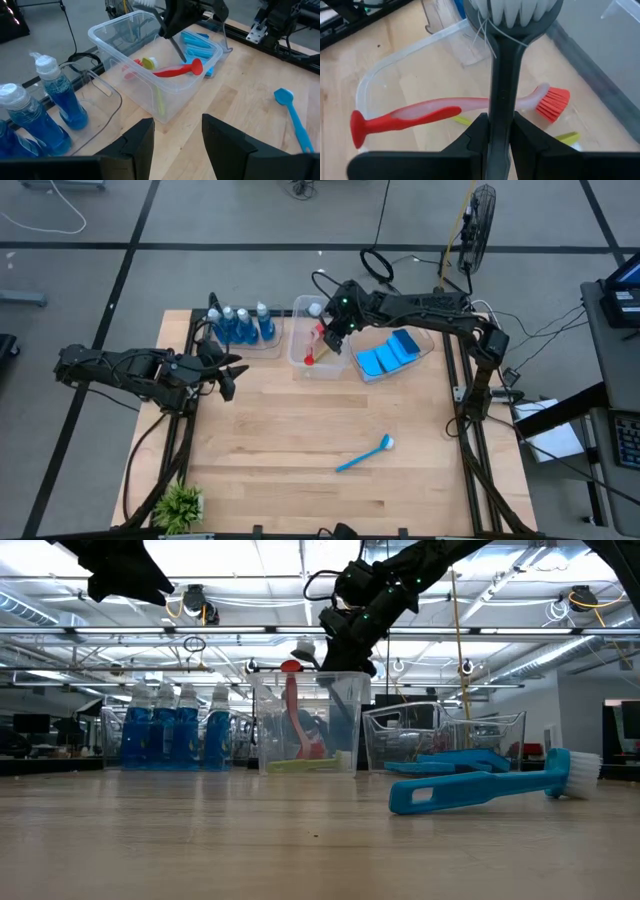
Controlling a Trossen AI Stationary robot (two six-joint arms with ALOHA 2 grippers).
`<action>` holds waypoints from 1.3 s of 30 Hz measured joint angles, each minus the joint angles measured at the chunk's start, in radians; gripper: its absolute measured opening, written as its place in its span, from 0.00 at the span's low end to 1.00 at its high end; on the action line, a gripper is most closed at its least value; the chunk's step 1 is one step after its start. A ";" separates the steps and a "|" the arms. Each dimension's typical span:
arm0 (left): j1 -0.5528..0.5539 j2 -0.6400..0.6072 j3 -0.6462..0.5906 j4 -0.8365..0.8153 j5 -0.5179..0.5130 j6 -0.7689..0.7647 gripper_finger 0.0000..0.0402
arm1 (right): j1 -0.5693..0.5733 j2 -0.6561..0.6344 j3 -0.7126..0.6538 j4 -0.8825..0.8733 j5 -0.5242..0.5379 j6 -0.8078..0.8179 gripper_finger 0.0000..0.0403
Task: Pick & Place Kitchen Sink Supplies
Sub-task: Put the gray dish brush into the large transparent bin
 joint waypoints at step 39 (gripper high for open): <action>0.000 0.000 0.000 0.000 0.001 0.018 0.41 | 0.020 0.059 -0.012 0.051 -0.050 -0.057 0.21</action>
